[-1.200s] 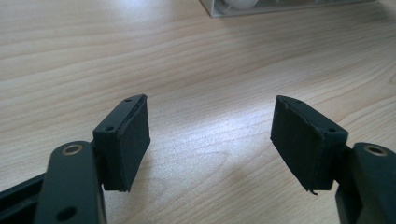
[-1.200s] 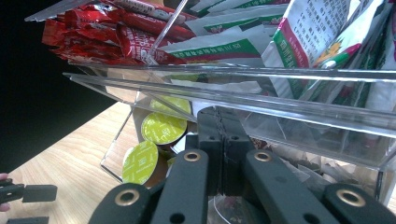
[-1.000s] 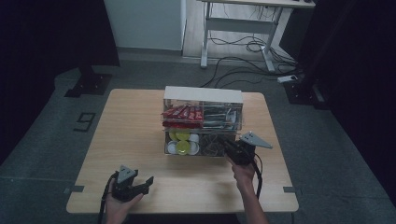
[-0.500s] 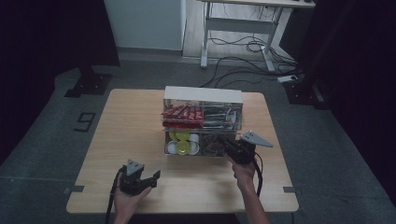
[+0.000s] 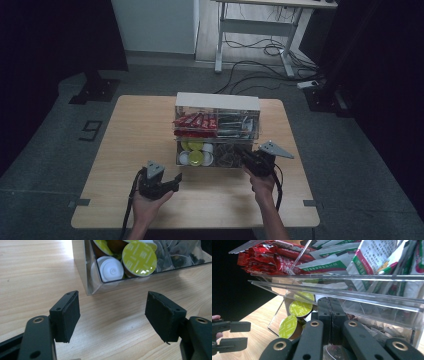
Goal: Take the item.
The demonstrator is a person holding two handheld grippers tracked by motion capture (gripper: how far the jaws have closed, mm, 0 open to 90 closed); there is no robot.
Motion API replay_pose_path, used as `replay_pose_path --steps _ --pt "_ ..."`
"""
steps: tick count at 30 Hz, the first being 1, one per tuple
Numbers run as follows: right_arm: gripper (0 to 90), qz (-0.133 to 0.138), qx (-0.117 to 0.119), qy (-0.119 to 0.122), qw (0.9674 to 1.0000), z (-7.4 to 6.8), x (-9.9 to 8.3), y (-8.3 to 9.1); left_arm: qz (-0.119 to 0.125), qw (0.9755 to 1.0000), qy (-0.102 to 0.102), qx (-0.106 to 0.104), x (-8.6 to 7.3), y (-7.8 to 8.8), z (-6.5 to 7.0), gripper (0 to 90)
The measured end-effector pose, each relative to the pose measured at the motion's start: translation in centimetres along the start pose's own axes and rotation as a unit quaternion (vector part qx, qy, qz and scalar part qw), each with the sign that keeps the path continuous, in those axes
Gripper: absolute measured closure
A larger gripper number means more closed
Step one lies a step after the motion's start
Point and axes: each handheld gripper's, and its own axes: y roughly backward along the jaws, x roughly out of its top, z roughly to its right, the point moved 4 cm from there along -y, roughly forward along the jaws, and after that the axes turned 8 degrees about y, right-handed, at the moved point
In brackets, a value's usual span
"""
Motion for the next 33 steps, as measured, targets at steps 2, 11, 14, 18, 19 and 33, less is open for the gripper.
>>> replay_pose_path --steps 2,11,14,18,19,33 --pt "88.7 0.0 0.0 -0.002 1.0 0.1 0.0 0.1 0.001 1.0 -0.001 0.001 0.2 -0.1 0.2 28.3" --pt "88.7 0.001 0.0 -0.001 1.0 0.1 0.0 0.1 0.008 0.9999 -0.009 0.002 1.3 -0.7 1.6 28.6" --pt "88.7 0.0 0.0 -0.001 1.0 0.1 0.0 0.1 0.01 0.9999 -0.012 0.001 1.7 -0.9 2.0 28.7" --pt "88.8 0.0 0.0 0.0 1.0 0.1 0.0 0.1 0.011 0.9999 -0.012 -0.001 2.0 -1.2 2.5 28.6" --pt "88.7 0.0 0.0 -0.001 1.0 0.1 0.0 0.1 0.01 0.9999 -0.012 0.0 2.0 -1.3 2.6 28.7" --pt "88.7 0.002 -0.001 0.0 1.0 0.1 -0.1 0.1 0.002 0.9999 -0.01 0.006 1.9 -2.7 2.6 28.9"
